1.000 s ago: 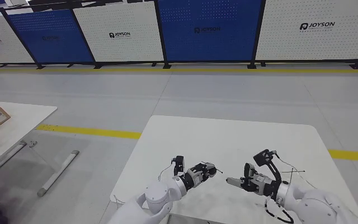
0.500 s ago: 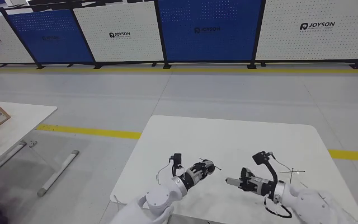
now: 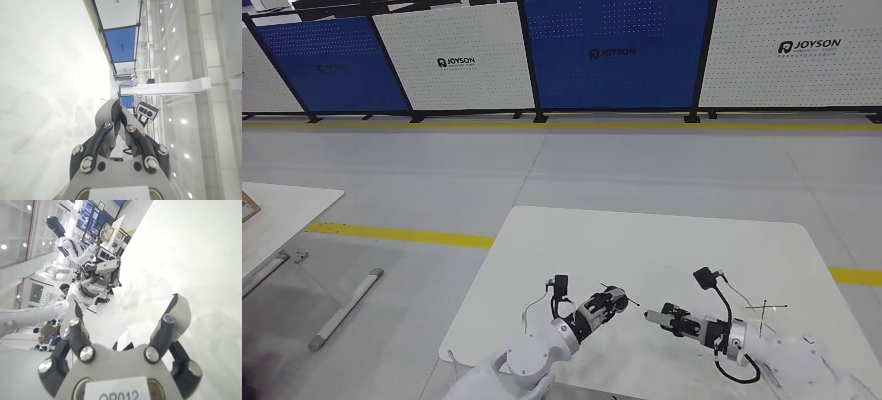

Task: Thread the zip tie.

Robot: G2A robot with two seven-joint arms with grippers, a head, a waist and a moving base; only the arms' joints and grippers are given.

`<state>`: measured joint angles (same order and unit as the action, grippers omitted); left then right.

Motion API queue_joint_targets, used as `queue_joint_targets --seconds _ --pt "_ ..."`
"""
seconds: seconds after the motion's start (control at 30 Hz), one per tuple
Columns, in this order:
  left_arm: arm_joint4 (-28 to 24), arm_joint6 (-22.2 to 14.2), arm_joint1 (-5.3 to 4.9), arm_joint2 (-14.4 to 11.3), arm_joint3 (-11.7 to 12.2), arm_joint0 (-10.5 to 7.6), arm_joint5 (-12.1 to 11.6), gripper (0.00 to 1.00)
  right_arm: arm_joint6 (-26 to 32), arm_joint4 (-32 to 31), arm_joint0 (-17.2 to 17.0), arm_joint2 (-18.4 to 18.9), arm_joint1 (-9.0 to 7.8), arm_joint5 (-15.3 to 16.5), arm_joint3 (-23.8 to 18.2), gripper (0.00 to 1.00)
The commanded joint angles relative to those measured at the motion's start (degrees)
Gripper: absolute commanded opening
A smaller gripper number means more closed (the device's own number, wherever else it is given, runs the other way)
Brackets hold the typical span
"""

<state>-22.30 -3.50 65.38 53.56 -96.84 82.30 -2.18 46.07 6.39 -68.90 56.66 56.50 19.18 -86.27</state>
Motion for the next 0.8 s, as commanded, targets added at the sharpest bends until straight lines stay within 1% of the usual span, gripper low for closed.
queue_joint_targets --seconds 0.0,0.07,0.1,0.13,0.17,0.2,0.23,0.27,0.77 --pt "0.4 0.56 0.23 -0.58 -0.21 -0.07 -0.36 0.0 0.19 2.4 0.51 -0.41 0.34 0.13 1.24 1.0" --pt "1.25 1.05 0.38 -0.97 -0.39 -0.06 -0.76 0.0 0.68 2.87 1.25 -1.12 0.67 0.31 2.13 1.0" --pt "1.63 1.05 0.44 -1.15 -0.46 -0.08 -0.76 0.0 0.9 3.67 1.58 -1.41 0.85 0.31 2.49 0.79" --pt "2.51 1.13 0.48 -1.31 -0.5 -0.15 -0.94 0.0 1.2 4.31 2.01 -1.69 1.06 0.31 2.97 0.46" --pt "2.98 1.26 0.53 -1.41 -0.47 -0.12 -1.07 0.0 1.51 4.72 2.3 -1.86 1.19 0.31 3.26 0.36" --pt "3.08 1.37 0.58 -1.48 -0.45 -0.08 -1.11 0.0 1.73 5.13 2.57 -1.93 1.31 0.31 3.58 0.16" --pt "3.17 1.39 0.64 -1.52 -0.42 -0.07 -1.1 0.0 2.19 5.48 2.85 -2.02 1.44 0.31 3.9 0.06" --pt "3.28 1.38 0.68 -1.53 -0.4 -0.08 -1.07 0.0 2.43 5.63 3.06 -2.02 1.53 0.31 4.15 0.0" --pt "4.19 1.43 1.23 -1.14 0.32 -0.03 -1.26 0.0 5.09 7.33 3.73 -1.23 2.47 0.31 5.74 0.0"
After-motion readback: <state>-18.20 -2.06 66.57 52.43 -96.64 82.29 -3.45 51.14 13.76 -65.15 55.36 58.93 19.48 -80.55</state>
